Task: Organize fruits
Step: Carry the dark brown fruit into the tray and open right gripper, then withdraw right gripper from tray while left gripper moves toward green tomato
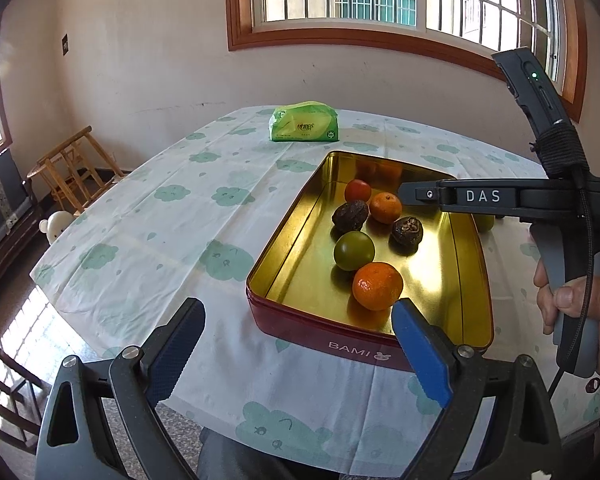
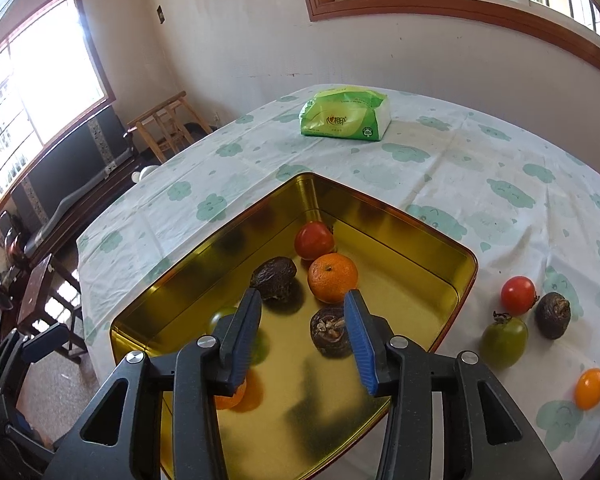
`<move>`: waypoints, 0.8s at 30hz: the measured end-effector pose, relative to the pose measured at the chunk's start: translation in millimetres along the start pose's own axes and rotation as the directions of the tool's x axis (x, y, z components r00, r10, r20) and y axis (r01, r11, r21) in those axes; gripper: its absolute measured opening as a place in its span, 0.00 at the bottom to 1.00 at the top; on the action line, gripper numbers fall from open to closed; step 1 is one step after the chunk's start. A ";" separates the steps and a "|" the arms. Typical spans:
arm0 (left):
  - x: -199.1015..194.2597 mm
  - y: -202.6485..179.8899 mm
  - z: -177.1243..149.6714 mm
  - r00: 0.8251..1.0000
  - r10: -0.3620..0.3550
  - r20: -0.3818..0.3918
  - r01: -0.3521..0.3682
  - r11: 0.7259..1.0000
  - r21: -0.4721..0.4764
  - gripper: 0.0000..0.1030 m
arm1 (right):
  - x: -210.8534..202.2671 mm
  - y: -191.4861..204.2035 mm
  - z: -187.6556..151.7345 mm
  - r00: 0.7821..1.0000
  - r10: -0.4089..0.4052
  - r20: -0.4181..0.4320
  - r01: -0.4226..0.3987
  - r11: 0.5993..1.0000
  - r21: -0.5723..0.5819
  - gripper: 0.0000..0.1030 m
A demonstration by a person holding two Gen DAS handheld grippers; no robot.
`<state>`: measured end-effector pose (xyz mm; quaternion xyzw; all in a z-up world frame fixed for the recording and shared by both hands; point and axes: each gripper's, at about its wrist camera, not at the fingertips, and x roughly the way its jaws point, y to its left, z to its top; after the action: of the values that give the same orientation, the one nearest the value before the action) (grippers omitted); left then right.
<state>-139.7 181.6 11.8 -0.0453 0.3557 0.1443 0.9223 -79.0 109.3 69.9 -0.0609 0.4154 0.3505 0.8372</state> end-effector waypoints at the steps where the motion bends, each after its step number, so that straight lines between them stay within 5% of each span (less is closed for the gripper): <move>1: -1.0 -0.7 0.1 1.000 0.001 0.002 -0.001 1.000 0.003 0.90 | -1.4 1.0 0.2 1.000 0.003 0.009 -0.003 1.000 0.001 0.45; 7: -8.2 -6.8 2.7 1.000 0.009 0.017 -0.010 1.000 0.028 0.90 | -22.5 -30.8 -3.7 0.998 -0.019 0.064 0.017 0.999 0.027 0.51; 11: -16.0 -15.3 8.0 0.999 0.000 0.040 -0.003 0.998 0.069 0.90 | -31.8 -57.4 -30.3 0.991 -0.113 0.077 0.108 0.992 0.063 0.55; 12: -18.6 -19.0 10.1 0.999 -0.010 0.047 0.006 0.996 0.085 0.90 | -5.9 -51.5 -23.7 0.986 -0.153 0.071 0.148 0.987 0.069 0.55; 19: -28.9 -64.8 29.3 0.989 -0.140 0.048 0.126 0.966 0.226 0.90 | -89.1 -188.0 -106.1 0.911 -0.412 -0.002 0.403 0.891 0.209 0.55; 24: -20.9 -116.4 50.6 0.961 -0.275 -0.036 0.273 0.915 0.296 0.90 | -114.0 -232.4 -132.3 0.877 -0.481 -0.020 0.461 0.827 0.323 0.55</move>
<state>-87.1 75.1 61.1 0.0454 0.3606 -0.0415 0.9307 -63.9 -177.4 24.3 -0.0146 0.4121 0.0635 0.9088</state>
